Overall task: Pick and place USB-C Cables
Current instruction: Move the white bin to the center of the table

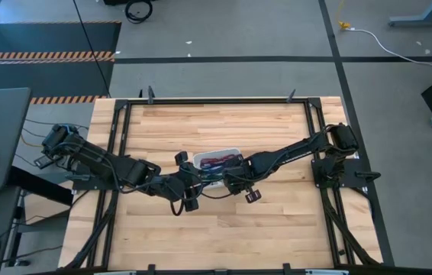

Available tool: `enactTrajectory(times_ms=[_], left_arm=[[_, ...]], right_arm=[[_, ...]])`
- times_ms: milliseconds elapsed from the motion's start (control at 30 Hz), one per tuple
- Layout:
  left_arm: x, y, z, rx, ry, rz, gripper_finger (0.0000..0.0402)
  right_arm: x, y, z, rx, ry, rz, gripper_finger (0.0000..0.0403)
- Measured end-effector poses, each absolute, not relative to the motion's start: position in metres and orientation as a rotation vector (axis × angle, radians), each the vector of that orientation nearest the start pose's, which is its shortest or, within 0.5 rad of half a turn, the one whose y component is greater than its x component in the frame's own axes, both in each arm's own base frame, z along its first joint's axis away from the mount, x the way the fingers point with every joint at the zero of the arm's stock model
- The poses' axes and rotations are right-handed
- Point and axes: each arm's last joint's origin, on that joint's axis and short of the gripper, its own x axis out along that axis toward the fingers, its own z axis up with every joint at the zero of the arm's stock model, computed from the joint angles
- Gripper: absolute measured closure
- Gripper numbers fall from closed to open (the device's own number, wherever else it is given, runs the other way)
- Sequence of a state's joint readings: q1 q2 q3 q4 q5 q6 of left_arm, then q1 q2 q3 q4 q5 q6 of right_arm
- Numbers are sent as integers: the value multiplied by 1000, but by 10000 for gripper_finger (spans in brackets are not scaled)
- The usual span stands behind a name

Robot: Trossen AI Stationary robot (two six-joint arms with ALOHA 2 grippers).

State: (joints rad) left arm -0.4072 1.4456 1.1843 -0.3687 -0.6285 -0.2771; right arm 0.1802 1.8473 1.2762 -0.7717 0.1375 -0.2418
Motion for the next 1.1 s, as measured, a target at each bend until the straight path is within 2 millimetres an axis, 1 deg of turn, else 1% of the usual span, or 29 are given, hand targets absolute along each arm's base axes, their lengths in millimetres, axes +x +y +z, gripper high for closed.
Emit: enactTrajectory(times_ms=[200,267,500,667,833,1100], left_arm=[[294,-108,306,43,512,286,228],[294,-108,306,43,513,284,228],[294,-108,306,42,513,283,228],[294,-108,306,43,513,284,228],[294,-108,306,43,512,285,228],[294,-108,306,42,513,283,228]], right_arm=[[347,59,181,-341,1331,145,390],[346,59,181,-336,1334,146,394],[346,58,181,-341,1342,149,392],[345,53,181,-295,1364,110,392],[345,48,182,-174,1378,122,392],[344,47,182,-147,1385,137,392]])
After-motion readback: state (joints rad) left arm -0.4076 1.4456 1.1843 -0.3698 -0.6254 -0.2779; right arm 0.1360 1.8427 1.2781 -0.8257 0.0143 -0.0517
